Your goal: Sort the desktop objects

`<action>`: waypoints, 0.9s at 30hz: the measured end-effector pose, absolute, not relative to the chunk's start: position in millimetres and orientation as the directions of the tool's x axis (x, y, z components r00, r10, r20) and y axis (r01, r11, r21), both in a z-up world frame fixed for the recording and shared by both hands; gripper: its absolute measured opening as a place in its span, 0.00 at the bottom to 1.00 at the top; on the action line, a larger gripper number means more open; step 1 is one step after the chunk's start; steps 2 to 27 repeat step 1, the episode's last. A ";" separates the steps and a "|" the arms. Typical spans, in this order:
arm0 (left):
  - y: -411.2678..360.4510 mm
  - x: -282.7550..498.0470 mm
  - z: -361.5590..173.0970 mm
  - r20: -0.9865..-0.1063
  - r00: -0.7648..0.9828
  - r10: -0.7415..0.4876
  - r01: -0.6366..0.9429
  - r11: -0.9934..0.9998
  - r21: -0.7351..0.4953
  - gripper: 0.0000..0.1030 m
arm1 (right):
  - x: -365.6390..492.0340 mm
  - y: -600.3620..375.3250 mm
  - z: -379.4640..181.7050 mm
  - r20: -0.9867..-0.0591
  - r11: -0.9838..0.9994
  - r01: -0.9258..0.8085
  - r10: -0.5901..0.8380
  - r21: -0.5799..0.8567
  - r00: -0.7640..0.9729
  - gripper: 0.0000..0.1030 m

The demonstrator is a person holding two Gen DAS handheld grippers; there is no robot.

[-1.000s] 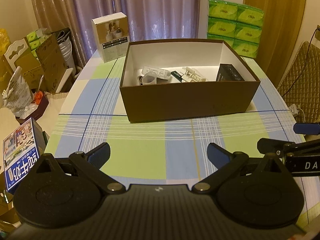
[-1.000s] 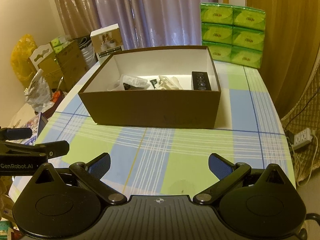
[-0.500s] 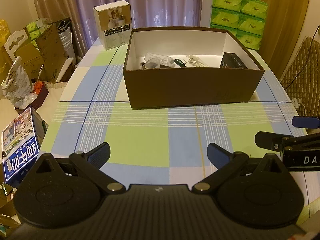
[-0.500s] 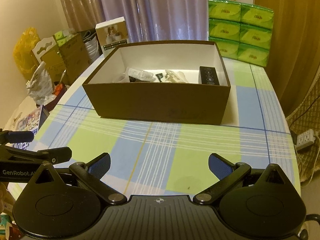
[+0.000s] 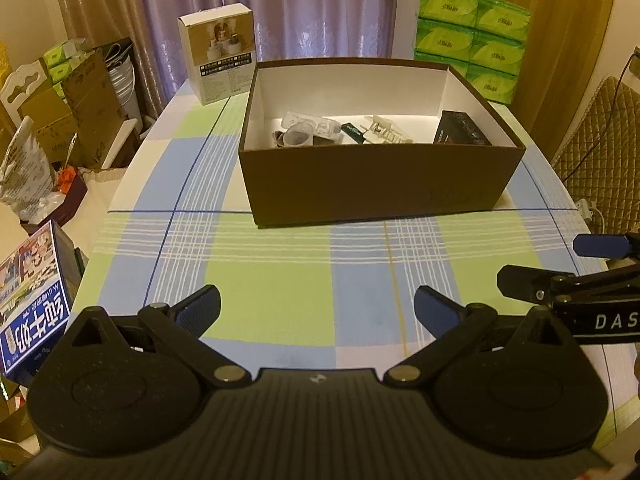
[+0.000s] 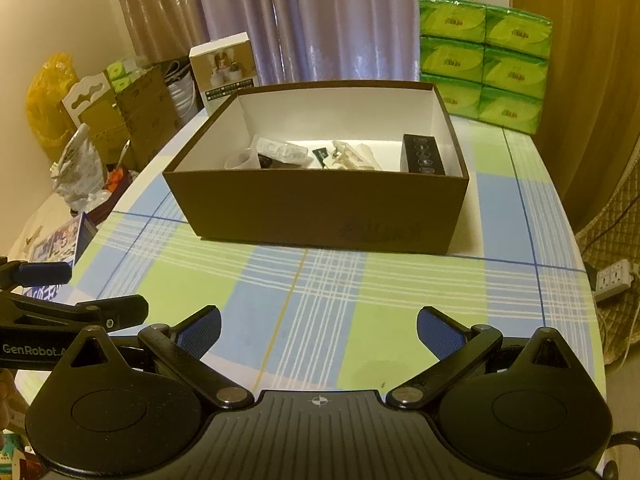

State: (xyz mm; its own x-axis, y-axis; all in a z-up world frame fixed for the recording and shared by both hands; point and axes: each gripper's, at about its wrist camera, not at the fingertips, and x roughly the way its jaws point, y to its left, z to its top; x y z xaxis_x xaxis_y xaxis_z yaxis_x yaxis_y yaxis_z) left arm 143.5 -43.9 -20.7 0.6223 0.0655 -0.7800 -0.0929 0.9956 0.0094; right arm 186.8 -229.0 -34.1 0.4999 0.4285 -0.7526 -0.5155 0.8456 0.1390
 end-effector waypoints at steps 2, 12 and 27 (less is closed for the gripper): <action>-43.8 145.2 -20.5 -0.780 0.622 0.063 -0.092 0.996 0.008 0.99 | 187.5 -229.1 -33.6 -0.752 0.847 -0.514 0.428 0.138 0.502 0.98; -43.8 145.2 -20.5 -0.780 0.622 0.063 -0.092 0.996 0.008 0.99 | 187.5 -229.1 -33.6 -0.752 0.847 -0.514 0.428 0.138 0.502 0.98; -43.8 145.2 -20.5 -0.780 0.622 0.063 -0.092 0.996 0.008 0.99 | 187.5 -229.1 -33.6 -0.752 0.847 -0.514 0.428 0.138 0.502 0.98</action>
